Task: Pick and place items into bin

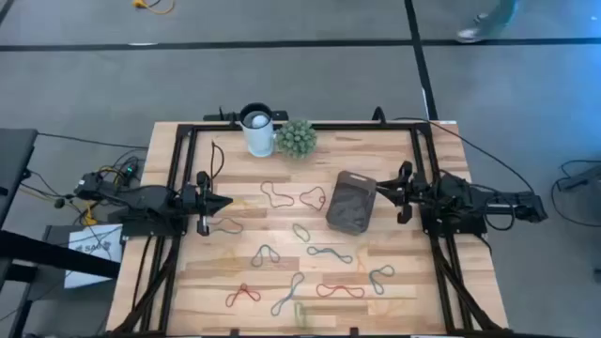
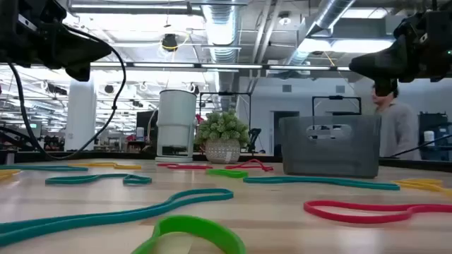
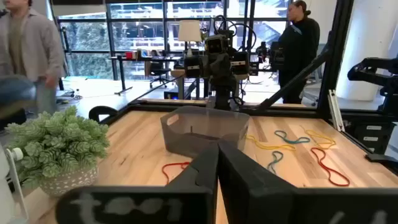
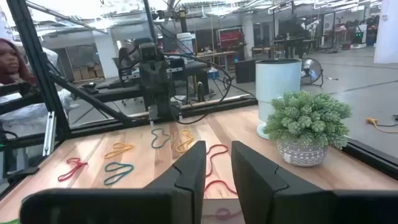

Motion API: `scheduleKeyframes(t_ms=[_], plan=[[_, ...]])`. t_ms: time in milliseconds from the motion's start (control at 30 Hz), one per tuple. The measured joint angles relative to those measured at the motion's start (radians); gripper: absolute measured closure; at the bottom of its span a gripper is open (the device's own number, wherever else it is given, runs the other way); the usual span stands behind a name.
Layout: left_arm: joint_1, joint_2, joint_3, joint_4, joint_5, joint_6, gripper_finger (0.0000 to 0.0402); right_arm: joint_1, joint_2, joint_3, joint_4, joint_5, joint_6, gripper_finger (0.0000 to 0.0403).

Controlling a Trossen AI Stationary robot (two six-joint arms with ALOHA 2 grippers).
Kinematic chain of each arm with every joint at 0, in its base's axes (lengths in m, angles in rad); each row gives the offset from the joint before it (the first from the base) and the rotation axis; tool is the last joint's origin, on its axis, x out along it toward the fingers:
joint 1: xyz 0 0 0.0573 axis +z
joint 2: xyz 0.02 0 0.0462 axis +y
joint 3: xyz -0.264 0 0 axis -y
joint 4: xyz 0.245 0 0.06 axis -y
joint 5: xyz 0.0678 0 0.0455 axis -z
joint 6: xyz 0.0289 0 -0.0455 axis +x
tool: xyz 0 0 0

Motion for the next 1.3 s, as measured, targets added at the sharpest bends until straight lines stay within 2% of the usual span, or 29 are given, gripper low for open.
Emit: scheduleKeyframes(t_ms=[1300], plan=[[0.0, 0.0, 0.0, 0.0, 0.0, 0.0, 0.0401, 0.0, 0.0, 0.0, 0.0, 0.0, 0.0, 0.0333]])
